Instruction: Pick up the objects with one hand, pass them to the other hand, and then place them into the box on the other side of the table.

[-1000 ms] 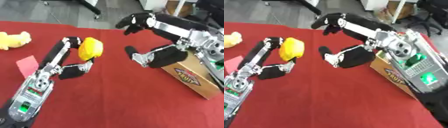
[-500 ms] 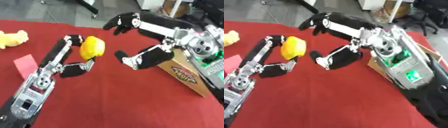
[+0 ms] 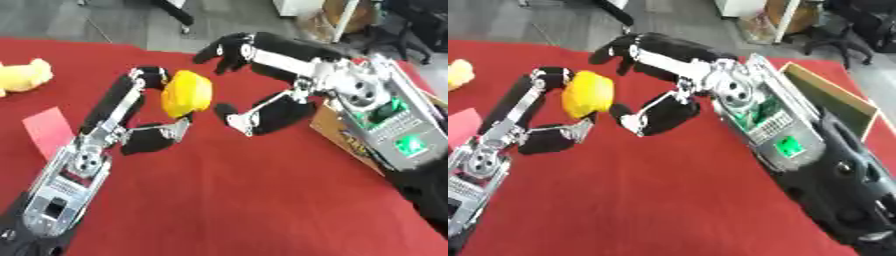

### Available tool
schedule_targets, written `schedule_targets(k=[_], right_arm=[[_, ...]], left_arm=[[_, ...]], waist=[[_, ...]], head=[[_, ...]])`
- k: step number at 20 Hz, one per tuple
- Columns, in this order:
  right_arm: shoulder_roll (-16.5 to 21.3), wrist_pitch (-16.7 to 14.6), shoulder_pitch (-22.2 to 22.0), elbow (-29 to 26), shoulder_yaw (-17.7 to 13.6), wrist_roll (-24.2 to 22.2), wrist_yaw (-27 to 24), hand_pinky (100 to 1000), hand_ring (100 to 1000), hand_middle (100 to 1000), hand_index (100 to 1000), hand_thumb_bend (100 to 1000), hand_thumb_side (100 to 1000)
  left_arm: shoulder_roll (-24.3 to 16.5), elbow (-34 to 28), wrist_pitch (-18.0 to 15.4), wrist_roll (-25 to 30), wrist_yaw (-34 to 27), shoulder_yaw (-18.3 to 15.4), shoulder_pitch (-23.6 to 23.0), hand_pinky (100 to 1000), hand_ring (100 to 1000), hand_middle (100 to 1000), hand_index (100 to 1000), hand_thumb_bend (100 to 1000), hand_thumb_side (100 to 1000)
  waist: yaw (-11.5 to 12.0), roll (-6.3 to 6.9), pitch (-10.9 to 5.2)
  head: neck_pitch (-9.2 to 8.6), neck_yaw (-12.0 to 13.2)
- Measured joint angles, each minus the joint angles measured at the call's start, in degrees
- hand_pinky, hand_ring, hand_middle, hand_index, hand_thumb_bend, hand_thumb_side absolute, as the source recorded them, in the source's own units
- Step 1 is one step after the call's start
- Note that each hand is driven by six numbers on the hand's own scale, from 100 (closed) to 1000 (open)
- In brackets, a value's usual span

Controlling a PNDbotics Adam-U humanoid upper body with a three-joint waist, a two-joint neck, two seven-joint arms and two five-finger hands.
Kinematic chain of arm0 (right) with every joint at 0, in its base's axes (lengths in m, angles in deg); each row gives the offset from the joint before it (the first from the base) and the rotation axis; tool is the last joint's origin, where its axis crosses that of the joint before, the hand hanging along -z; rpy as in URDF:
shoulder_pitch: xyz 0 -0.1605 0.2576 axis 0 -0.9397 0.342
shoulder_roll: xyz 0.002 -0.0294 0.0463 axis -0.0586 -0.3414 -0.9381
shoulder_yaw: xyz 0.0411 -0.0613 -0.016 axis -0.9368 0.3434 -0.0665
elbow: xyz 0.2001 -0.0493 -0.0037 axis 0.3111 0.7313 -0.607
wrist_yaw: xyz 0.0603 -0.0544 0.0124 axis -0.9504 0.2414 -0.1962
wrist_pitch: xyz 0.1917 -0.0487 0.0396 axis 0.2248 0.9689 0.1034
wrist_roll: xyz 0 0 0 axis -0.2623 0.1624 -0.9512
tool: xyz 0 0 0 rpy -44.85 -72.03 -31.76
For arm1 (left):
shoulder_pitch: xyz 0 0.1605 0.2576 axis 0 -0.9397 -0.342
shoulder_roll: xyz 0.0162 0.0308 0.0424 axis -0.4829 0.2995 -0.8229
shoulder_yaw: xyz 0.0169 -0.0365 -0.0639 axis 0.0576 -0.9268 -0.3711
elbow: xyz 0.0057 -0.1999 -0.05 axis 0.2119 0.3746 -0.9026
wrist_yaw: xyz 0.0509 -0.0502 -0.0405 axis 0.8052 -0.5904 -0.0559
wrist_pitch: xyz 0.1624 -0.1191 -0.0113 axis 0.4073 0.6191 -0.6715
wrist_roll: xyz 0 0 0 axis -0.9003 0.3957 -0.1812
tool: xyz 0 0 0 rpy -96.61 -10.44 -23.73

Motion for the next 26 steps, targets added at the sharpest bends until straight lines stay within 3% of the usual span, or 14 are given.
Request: schedule_targets(k=[19, 26], right_arm=[[-2.7, -1.8, 0.2, 4.6, 1.1, -0.4, 4.7, 869, 847, 895, 916, 231, 116], [-2.9, -2.3, 0.7, 5.8, 1.4, -0.7, 5.8, 866, 838, 866, 897, 207, 133]], left_arm=[[2.0, 1.1, -0.6, -0.6, 0.5, 0.9, 0.1, 755, 594, 533, 497, 100, 187], [2.0, 1.0, -0.7, -0.6, 0.4, 0.9, 0.1, 754, 594, 532, 497, 100, 189]], waist=[[0.5, 0.04, 0.04], [0.8, 0.04, 0.09]], head=[[0.39, -1.0], [0.42, -1.3]])
